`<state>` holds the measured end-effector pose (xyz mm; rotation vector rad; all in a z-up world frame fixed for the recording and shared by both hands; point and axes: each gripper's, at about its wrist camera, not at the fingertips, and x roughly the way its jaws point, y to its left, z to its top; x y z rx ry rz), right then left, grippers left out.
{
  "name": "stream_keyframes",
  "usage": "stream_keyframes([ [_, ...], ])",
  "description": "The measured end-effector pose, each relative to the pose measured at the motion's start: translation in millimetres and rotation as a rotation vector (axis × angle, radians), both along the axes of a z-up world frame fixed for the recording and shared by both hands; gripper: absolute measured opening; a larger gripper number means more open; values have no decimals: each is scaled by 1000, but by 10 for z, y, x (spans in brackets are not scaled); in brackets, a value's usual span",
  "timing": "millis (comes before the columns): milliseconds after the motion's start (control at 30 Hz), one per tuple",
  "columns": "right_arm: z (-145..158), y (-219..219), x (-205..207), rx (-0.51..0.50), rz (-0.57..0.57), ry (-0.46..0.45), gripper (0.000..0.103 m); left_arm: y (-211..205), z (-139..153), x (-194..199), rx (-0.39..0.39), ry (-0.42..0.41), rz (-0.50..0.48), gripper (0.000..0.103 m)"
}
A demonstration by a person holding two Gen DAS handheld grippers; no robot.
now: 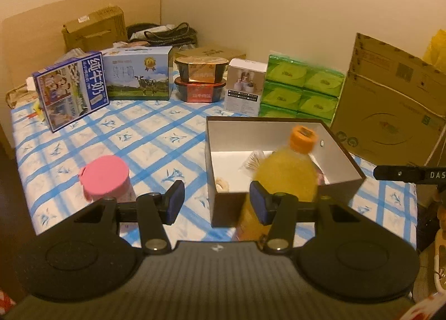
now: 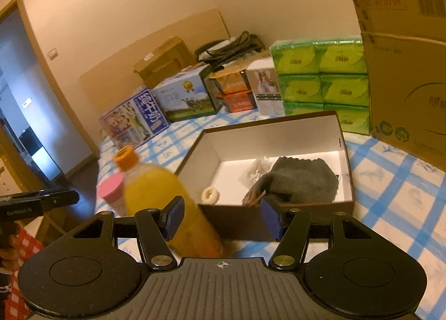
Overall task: Organize soft objects
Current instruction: 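Move both open tools back over the cloth pile, then lower the left tool onto the grey cloth and close on it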
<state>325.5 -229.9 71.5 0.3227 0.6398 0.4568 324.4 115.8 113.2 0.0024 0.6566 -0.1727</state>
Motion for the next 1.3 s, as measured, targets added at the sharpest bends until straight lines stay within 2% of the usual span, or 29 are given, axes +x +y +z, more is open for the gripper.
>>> stream_keyframes([
  [267, 120, -9, -676, -12, 19, -46, 61, -224, 36, -751, 3, 5, 22, 49],
  [533, 65, -25, -1196, -43, 33, -49, 61, -392, -16, -1312, -27, 42, 49, 49],
  [900, -111, -155, -1665, -59, 58, -41, 61, -695, -21, -1841, -5, 69, 107, 49],
  [1300, -440, -188, -1960, -95, 88, 42, 61, -815, -368, -2249, 7, 136, 138, 49],
])
